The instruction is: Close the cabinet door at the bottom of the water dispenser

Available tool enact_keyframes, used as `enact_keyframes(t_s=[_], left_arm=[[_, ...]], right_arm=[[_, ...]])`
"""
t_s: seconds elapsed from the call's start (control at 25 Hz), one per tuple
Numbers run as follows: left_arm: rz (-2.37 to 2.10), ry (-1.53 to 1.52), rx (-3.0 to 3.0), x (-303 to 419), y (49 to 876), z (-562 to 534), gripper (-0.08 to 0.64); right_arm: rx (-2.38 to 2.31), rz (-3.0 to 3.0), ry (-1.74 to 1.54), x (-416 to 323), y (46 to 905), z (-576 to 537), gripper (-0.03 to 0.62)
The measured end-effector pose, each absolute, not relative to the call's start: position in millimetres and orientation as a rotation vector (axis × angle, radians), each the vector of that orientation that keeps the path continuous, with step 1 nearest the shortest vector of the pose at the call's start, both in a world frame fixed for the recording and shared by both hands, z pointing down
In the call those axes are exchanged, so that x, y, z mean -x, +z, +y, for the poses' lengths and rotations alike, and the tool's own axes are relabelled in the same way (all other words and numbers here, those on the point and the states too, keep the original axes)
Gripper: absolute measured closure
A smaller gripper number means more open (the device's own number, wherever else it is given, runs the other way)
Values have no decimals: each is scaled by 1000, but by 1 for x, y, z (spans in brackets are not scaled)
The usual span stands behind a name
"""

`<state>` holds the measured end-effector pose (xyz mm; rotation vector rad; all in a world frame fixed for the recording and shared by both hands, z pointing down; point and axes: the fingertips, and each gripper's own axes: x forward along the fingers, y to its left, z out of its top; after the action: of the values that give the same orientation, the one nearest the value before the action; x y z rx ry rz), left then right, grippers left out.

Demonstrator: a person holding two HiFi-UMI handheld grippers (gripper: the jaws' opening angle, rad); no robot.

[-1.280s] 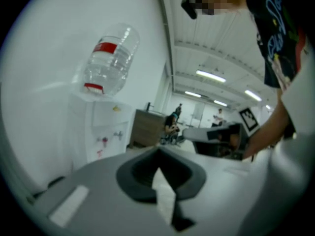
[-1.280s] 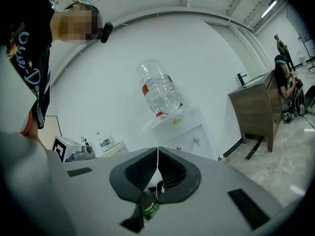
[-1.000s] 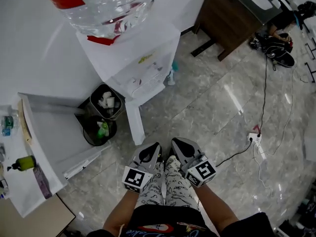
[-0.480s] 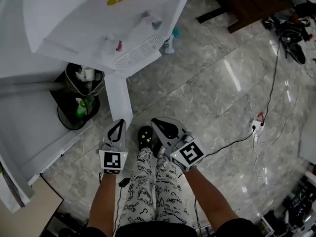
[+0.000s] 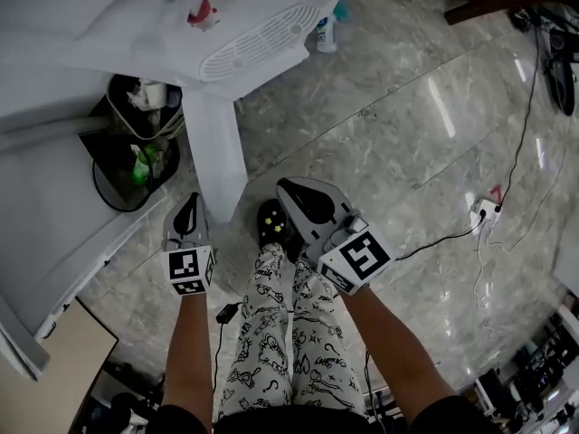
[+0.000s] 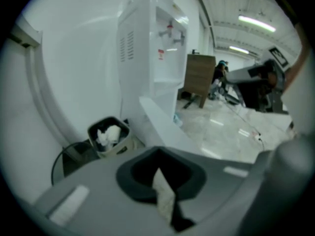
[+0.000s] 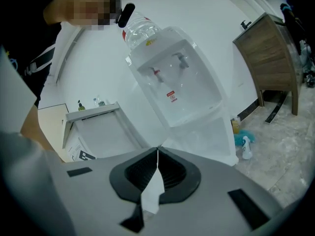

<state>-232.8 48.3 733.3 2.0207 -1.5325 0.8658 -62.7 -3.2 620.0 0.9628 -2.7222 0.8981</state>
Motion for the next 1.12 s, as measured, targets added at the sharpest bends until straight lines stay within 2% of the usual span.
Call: enact_keyframes(t_s=[0.24, 0.52, 0.8, 1.12], left_arm=[[-1497, 867, -2061, 209, 744, 37, 568], [-1362, 818, -2177, 143, 754, 16, 568], [-1182, 831, -2328, 72, 752, -34, 566], [-1123, 869, -2411, 32, 749, -97, 566]], right_arm=[[-1058, -2669, 909, 35, 633, -9, 575], [-1144, -2616, 1020, 14, 645, -9, 575], [-1202, -2625, 1074, -8, 632, -32, 575], [-1331, -2659, 1057, -39, 609, -77, 575]])
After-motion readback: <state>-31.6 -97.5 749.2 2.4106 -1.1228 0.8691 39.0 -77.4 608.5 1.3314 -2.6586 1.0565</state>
